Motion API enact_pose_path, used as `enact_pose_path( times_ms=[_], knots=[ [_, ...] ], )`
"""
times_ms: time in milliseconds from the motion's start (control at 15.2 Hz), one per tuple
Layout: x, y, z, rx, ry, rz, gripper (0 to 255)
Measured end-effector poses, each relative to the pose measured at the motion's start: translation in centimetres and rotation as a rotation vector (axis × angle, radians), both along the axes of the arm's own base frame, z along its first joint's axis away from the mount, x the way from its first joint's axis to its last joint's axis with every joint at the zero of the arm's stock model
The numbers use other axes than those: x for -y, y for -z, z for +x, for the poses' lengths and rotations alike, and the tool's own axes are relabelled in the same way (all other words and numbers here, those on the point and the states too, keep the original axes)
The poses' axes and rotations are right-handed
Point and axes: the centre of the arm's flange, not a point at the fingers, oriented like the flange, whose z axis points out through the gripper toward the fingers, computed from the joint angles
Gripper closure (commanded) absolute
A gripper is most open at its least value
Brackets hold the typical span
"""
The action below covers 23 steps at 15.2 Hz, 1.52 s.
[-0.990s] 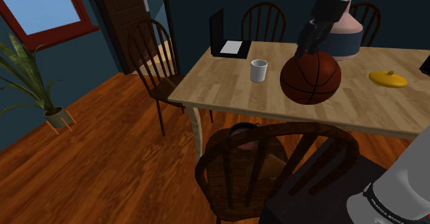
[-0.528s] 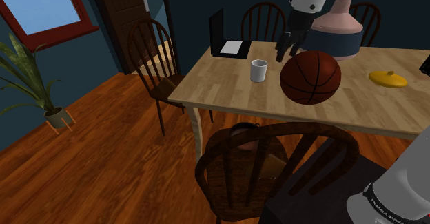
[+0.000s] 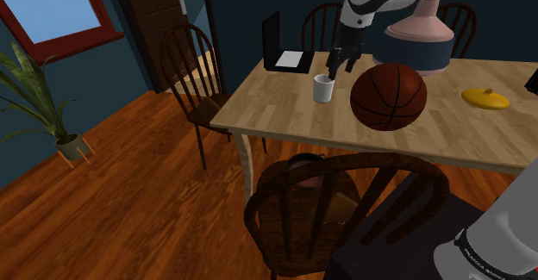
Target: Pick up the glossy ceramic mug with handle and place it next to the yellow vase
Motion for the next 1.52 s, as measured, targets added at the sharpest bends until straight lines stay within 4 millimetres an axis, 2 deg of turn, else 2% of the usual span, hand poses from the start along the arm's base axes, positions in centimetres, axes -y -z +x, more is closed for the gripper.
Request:
enact_pose_path(
  times_ms=[396, 858, 1056, 1320, 1518],
  knots=[
    [2.5, 3.8, 7.0, -0.025, 0.011, -0.033, 0],
    [5.5, 8.0, 14.2, -0.053, 0.024, -0.071, 0],
    [5.8, 9.8, 15.1, -0.056, 0.025, -0.075, 0],
    [6.0, 11.9, 15.3, -0.056, 0.025, -0.075, 0],
    [6.1, 12.6, 15.4, -0.057, 0.025, -0.075, 0]
  ],
)
